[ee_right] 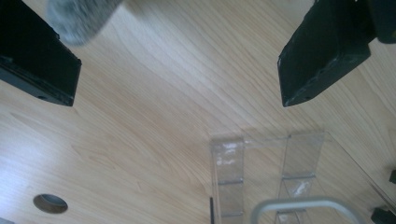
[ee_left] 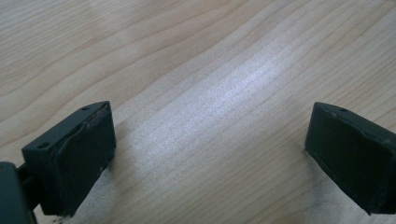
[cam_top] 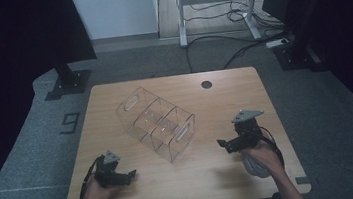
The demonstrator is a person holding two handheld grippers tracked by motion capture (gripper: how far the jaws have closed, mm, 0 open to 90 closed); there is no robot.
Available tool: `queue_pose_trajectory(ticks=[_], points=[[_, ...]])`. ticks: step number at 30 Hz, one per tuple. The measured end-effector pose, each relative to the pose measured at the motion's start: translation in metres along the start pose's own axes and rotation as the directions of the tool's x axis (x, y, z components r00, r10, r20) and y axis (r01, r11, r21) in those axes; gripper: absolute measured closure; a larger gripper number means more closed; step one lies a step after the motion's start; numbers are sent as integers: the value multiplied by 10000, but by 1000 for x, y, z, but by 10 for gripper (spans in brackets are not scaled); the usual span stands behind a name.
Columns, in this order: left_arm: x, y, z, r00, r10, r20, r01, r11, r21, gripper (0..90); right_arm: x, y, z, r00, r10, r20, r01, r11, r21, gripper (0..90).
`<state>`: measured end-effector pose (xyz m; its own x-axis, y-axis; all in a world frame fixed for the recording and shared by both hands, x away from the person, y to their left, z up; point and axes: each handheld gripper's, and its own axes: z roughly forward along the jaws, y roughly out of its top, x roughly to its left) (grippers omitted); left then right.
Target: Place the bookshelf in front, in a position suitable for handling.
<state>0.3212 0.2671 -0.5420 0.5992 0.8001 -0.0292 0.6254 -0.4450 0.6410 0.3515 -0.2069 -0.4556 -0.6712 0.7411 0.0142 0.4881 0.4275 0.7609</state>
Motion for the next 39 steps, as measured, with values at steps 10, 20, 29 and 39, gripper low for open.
queue_pose_trajectory(ticks=[10, 20, 29, 39], points=[[7, 9, -8, 9990, -237, 374, 245, 9995, -201, 59, 12, 17, 20, 9990, -108, -440, 104, 9999, -93, 0], [10, 35, -21, 9991, 226, -348, -243, 9984, -506, 182, 26, 20, 30, 9966, -335, -757, 321, 9993, -204, 0], [25, 70, -31, 9975, 373, -601, -432, 9940, -1002, 274, 29, 17, 29, 9950, -355, -938, 335, 9992, -229, 1], [39, 103, -21, 9953, 343, -908, -442, 9930, -1096, 333, 32, 16, 28, 9932, -443, -1079, 432, 9990, -129, 8]])
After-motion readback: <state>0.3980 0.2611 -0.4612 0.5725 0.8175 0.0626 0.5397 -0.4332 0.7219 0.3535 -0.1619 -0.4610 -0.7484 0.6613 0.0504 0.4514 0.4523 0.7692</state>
